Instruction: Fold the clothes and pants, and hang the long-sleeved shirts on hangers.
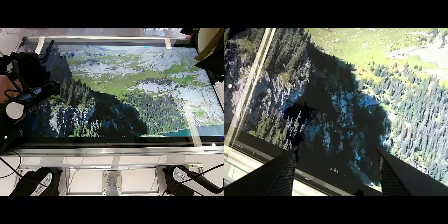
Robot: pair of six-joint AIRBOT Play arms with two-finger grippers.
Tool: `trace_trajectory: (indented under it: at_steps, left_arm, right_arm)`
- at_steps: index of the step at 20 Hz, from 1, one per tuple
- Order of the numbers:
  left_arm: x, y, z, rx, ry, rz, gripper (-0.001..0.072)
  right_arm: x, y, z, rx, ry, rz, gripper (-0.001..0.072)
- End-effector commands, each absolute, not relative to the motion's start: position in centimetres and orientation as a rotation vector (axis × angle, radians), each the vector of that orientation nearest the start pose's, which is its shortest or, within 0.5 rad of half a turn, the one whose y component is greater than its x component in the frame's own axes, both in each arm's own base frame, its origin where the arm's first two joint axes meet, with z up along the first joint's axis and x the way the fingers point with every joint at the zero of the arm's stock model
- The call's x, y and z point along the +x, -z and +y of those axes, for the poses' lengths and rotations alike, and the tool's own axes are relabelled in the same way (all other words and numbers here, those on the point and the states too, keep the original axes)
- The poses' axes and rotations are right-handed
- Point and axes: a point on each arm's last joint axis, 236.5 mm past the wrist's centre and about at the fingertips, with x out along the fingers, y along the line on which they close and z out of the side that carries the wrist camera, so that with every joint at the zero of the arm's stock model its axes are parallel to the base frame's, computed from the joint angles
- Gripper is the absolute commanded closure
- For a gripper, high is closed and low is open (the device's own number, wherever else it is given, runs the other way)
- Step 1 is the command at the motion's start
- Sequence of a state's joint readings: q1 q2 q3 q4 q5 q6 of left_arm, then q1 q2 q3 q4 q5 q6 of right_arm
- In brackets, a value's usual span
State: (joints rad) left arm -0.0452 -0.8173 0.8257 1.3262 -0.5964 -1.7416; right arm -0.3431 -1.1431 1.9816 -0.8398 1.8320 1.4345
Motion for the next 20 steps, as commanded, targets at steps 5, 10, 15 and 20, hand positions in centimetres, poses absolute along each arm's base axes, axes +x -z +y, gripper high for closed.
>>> trace_trajectory:
  at_steps: [5,10,15,20]
  left_arm:
    - [38.8,-12.7,-4.9,-0.389,0.066,0.601,0.0130]
    - [39.0,-12.9,-4.9,-0.390,0.065,0.589,0.0130]
    - [40.3,-12.2,-4.0,-0.354,0.042,0.573,0.0130]
    - [41.2,-16.7,14.4,0.109,-0.368,0.450,0.0407]
  right_arm:
    - [30.4,-32.7,5.4,0.205,-0.482,0.853,0.0168]
    - [30.4,-32.7,5.3,0.203,-0.482,0.852,0.0168]
    - [31.4,-33.3,5.1,0.182,-0.475,0.800,0.0168]
    - [35.1,-37.4,4.3,0.220,-0.417,0.572,0.0168]
